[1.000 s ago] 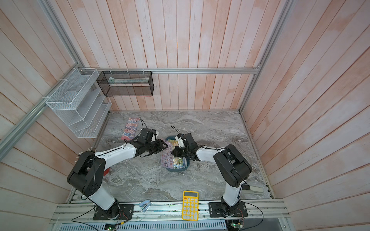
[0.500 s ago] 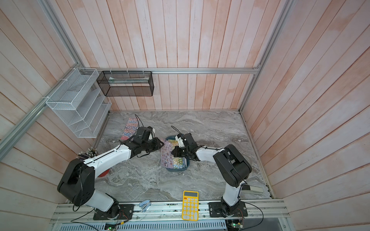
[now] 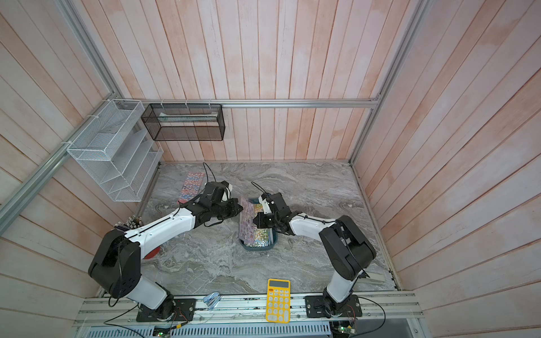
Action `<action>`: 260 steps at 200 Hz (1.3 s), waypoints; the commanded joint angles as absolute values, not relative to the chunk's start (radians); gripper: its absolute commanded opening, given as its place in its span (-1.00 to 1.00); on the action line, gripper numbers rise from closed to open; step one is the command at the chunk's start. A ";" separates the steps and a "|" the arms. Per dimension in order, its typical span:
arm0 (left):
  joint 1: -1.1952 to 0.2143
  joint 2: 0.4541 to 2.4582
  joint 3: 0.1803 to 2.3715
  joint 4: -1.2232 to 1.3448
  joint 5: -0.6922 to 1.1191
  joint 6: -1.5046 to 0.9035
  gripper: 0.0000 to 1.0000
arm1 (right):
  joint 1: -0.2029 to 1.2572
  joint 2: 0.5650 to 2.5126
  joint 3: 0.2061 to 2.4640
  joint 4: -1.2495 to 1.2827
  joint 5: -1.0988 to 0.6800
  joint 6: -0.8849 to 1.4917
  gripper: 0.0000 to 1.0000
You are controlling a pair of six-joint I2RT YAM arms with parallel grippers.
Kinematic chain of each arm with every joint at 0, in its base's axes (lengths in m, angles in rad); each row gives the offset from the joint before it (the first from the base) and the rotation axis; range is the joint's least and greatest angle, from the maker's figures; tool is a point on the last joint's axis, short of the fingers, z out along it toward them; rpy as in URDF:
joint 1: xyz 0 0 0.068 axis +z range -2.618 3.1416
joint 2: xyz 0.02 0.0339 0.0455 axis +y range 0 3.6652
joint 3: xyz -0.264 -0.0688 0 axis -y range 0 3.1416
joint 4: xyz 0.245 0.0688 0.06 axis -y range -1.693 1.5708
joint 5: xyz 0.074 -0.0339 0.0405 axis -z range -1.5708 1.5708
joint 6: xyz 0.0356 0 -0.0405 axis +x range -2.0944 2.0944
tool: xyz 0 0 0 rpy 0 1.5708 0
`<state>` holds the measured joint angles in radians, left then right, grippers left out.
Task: Take the stickers out of the storage box
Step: Pick up the sticker from the storage box.
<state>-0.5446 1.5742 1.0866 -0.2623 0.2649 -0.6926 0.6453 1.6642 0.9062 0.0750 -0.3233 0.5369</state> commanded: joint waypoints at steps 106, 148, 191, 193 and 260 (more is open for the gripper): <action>-0.434 1.369 1.148 0.075 0.618 -0.622 -1.00 | 0.614 1.246 0.934 0.014 -0.131 0.329 -0.08; -0.404 1.334 1.099 0.182 0.707 -0.683 -1.00 | 0.549 1.231 0.917 0.146 -0.447 0.390 0.15; -0.398 1.324 1.089 0.201 0.722 -0.698 -1.00 | 0.528 1.215 0.888 0.294 -0.649 0.457 0.21; -0.398 1.325 1.089 0.202 0.723 -0.699 -1.00 | 0.528 1.215 0.889 0.297 -0.655 0.459 0.21; -0.375 1.305 1.081 0.201 0.736 -0.706 -1.00 | 0.445 1.192 0.894 0.319 -0.725 0.498 0.15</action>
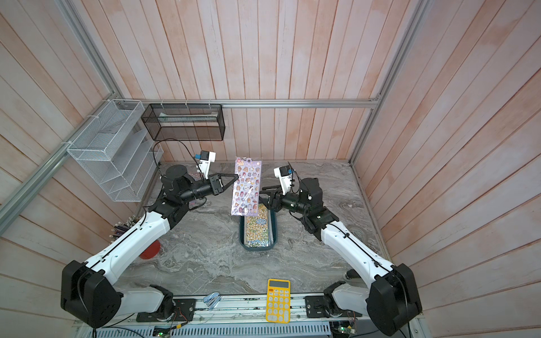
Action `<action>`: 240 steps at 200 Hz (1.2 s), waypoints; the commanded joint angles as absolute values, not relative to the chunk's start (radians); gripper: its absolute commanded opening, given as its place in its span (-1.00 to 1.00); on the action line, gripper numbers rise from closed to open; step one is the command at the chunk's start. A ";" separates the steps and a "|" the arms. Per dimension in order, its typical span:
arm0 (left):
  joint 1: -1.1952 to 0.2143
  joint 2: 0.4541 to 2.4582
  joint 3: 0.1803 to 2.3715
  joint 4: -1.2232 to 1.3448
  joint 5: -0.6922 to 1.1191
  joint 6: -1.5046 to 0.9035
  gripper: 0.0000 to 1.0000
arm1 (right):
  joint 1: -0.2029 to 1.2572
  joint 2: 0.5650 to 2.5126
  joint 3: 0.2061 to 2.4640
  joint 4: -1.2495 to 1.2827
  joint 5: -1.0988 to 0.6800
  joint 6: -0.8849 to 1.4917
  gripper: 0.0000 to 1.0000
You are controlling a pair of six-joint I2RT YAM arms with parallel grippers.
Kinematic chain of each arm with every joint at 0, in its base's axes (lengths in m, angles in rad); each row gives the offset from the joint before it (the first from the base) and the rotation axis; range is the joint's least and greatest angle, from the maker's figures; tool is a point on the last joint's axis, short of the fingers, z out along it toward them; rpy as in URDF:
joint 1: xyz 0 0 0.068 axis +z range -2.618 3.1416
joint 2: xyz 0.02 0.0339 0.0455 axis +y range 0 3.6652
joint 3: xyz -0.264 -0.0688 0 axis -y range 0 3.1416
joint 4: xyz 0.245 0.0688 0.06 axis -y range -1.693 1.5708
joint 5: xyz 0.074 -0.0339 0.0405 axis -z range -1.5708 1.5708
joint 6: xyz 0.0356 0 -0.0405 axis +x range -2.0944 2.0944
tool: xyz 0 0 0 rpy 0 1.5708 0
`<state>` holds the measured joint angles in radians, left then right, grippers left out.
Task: Take the stickers out of the storage box
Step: Pick up the sticker from the storage box.
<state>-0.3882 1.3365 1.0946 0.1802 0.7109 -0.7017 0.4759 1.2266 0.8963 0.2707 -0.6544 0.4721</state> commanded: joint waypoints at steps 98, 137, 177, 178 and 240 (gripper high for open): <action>-0.368 1.335 1.076 0.263 0.793 -0.747 -1.00 | 0.436 1.344 0.933 0.495 -0.920 0.638 -0.06; -0.368 1.353 1.062 0.275 0.777 -0.756 -1.00 | 0.439 1.363 0.923 0.586 -0.962 0.701 -0.50; -0.368 1.358 1.042 0.268 0.762 -0.752 -0.60 | 0.440 1.355 0.927 0.562 -0.946 0.685 -1.00; -0.368 1.358 1.042 0.267 0.762 -0.752 -0.56 | 0.440 1.355 0.927 0.560 -0.944 0.684 -1.00; -0.369 1.268 0.941 0.147 0.739 -0.689 0.00 | 0.439 1.352 1.000 0.378 -0.854 0.570 -1.00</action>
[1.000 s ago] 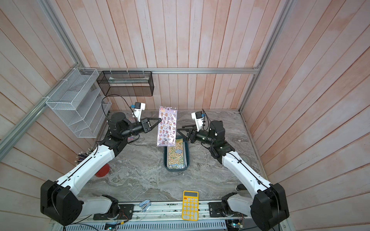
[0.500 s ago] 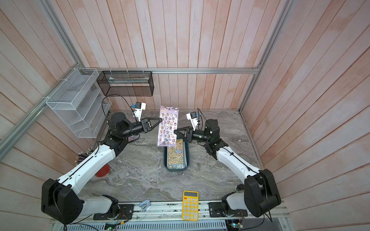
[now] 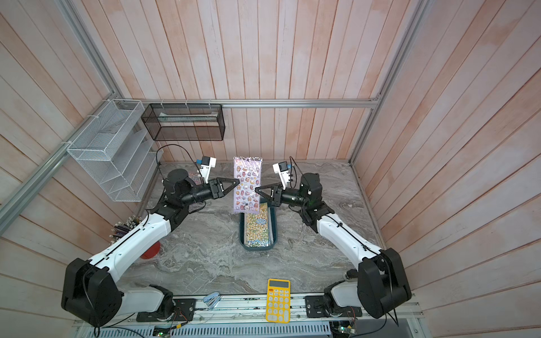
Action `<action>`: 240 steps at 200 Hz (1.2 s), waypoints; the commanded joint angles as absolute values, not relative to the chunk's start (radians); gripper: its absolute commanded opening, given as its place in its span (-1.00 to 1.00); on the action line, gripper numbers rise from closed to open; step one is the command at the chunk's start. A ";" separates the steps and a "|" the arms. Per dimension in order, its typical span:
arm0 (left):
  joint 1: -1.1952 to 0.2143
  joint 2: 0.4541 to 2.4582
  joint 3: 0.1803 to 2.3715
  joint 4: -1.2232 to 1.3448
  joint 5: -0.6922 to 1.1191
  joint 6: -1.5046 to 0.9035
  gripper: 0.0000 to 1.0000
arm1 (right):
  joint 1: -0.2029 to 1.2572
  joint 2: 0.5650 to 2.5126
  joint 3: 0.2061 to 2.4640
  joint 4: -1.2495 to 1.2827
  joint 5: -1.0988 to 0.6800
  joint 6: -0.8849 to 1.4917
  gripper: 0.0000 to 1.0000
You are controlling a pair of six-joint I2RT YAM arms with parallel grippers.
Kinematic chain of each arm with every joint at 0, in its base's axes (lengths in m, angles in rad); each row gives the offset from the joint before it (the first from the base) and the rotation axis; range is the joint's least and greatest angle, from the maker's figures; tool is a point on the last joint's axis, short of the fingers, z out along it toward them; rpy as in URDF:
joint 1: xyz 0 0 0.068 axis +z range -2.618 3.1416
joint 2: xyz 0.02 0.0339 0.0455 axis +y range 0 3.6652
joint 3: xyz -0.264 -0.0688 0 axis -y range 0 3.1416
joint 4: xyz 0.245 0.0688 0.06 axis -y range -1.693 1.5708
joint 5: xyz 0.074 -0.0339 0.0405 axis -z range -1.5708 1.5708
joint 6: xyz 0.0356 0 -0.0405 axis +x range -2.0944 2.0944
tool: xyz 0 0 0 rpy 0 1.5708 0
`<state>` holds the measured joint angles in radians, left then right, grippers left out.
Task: Take the stickers out of the storage box
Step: Pick up the sticker from the storage box.
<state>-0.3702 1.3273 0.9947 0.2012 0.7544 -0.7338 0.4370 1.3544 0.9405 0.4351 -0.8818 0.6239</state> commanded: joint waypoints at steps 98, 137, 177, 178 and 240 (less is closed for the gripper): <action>-0.406 1.353 1.011 0.129 0.748 -0.678 -1.00 | 0.440 1.376 0.986 0.373 -0.838 0.576 -1.00; -0.402 1.366 1.038 0.097 0.731 -0.658 -1.00 | 0.439 1.351 1.001 0.269 -0.753 0.505 -0.86; -0.375 1.361 1.062 0.032 0.690 -0.622 -1.00 | 0.437 1.344 1.025 0.185 -0.689 0.446 0.03; -0.374 1.361 1.062 0.031 0.689 -0.621 -1.00 | 0.437 1.344 1.026 0.183 -0.686 0.444 0.04; -0.208 1.447 1.122 -0.132 0.547 -0.515 -1.00 | 0.433 1.303 1.032 0.046 -0.497 0.353 0.36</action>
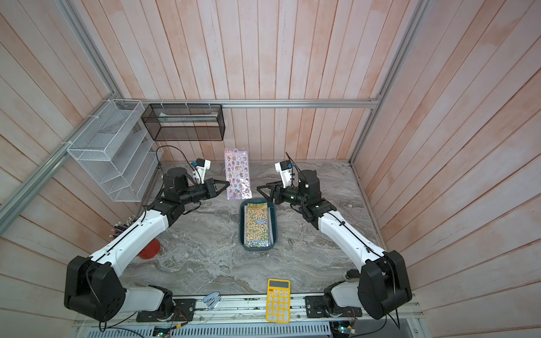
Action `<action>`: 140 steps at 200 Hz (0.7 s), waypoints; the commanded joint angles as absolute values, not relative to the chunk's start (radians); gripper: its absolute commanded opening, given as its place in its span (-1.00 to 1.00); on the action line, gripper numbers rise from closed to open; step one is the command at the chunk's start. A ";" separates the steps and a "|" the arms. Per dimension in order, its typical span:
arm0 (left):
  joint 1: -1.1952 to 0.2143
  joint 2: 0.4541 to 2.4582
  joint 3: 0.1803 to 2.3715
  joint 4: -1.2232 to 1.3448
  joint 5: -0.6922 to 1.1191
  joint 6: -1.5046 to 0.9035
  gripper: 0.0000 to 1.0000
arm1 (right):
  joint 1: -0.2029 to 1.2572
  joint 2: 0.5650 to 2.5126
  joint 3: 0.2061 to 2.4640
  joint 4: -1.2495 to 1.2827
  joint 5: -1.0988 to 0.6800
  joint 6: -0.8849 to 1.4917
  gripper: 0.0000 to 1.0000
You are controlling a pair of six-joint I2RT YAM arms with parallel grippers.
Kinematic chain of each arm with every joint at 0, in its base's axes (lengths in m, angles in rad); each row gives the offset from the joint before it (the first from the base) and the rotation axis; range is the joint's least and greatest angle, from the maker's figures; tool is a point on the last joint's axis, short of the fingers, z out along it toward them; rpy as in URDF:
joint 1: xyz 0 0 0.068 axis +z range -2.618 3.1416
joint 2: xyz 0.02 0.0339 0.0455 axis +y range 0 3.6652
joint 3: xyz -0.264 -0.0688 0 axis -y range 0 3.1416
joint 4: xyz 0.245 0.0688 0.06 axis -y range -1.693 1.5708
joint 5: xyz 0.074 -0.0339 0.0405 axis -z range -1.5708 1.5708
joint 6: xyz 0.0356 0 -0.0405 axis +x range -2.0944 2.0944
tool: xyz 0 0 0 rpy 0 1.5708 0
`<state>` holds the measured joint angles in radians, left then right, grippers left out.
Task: Take the stickers out of the storage box
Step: Pick up the sticker from the storage box, then place the sticker at the center of the board.
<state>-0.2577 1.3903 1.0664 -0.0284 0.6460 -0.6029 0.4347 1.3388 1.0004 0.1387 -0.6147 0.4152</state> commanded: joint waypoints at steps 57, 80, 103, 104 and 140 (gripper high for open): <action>-0.096 1.687 1.205 -0.160 0.503 -0.457 -1.00 | 0.434 1.253 1.005 -0.022 -0.401 0.314 0.52; -0.083 1.825 1.346 -0.273 0.472 -0.404 -1.00 | 0.433 1.243 1.002 -0.051 -0.369 0.304 0.61; -0.080 1.946 1.460 -0.351 0.475 -0.364 -1.00 | 0.434 1.232 0.987 -0.052 -0.356 0.304 0.61; -0.080 1.951 1.462 -0.351 0.475 -0.363 -1.00 | 0.433 1.232 0.987 -0.052 -0.355 0.304 0.61; -0.072 2.071 1.555 -0.429 0.450 -0.334 -1.00 | 0.433 1.230 0.977 -0.054 -0.348 0.307 0.61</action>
